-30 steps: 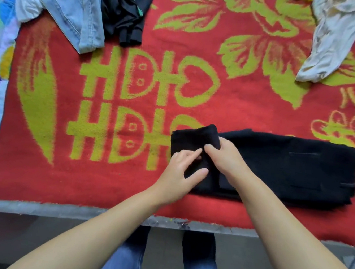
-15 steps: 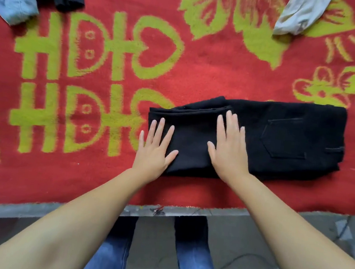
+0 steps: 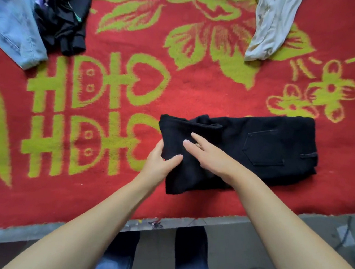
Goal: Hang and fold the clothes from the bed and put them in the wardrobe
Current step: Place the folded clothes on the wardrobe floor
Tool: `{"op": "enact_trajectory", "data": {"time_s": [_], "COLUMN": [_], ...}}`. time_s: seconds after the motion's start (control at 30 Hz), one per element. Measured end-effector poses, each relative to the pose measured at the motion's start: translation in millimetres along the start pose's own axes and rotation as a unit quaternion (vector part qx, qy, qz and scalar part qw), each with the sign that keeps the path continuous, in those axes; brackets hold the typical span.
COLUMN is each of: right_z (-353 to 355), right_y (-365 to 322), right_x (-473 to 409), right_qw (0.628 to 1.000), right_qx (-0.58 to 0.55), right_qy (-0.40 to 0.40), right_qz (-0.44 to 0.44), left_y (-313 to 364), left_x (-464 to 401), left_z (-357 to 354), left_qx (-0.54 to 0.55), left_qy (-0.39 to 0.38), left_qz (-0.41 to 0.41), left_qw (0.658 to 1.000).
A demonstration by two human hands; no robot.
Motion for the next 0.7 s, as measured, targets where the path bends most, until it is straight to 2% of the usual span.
{"op": "enact_trajectory", "data": {"time_s": [0.07, 0.17, 0.23, 0.3, 0.4, 0.47, 0.57, 0.63, 0.7], "right_z": [13.8, 72.0, 120.5, 169.3, 237.2, 269.7, 286.6, 280.7, 267.1], "right_y": [-15.0, -12.4, 3.4, 24.6, 67.1, 100.8, 145.6, 166.1, 177.7], "right_x": [21.2, 43.2, 52.3, 56.3, 51.9, 42.0, 19.1, 5.1, -7.2], "right_qw": [0.999, 0.978, 0.958, 0.946, 0.933, 0.924, 0.900, 0.867, 0.838], "right_qx": [-0.002, 0.035, 0.045, 0.058, 0.090, 0.093, 0.069, 0.085, 0.149], "right_qy": [0.032, 0.197, 0.277, 0.316, 0.348, 0.368, 0.420, 0.476, 0.507], "right_qz": [0.040, 0.067, 0.053, 0.032, -0.016, -0.054, -0.097, -0.120, -0.135], "left_y": [22.8, 42.4, 44.7, 33.5, 3.9, -18.8, -49.9, -63.6, -71.8], "left_x": [8.2, 13.1, 11.7, 1.0, -34.3, -59.6, -86.4, -95.1, -98.1], "left_z": [-35.3, -88.8, -122.9, -149.3, -170.5, -179.4, -191.8, -197.8, -201.4], "left_qx": [-0.078, -0.196, -0.257, -0.350, -0.541, -0.616, -0.672, -0.679, -0.680], "left_qy": [-0.107, -0.222, -0.264, -0.255, -0.195, -0.205, -0.248, -0.261, -0.266], "left_qz": [-0.045, -0.126, -0.179, -0.208, -0.207, -0.183, -0.187, -0.193, -0.189], "left_qw": [0.990, 0.947, 0.912, 0.877, 0.791, 0.738, 0.672, 0.658, 0.657]}}
Point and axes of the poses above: each hand's wrist, its own x-axis away from the middle knuckle, its own z-axis out of the back of the hand, y = z × x, the point moved 6 cm from there along -x, towards the middle knuckle, and after that the axes turned 8 degrees about -z, right-handed, at the moved point
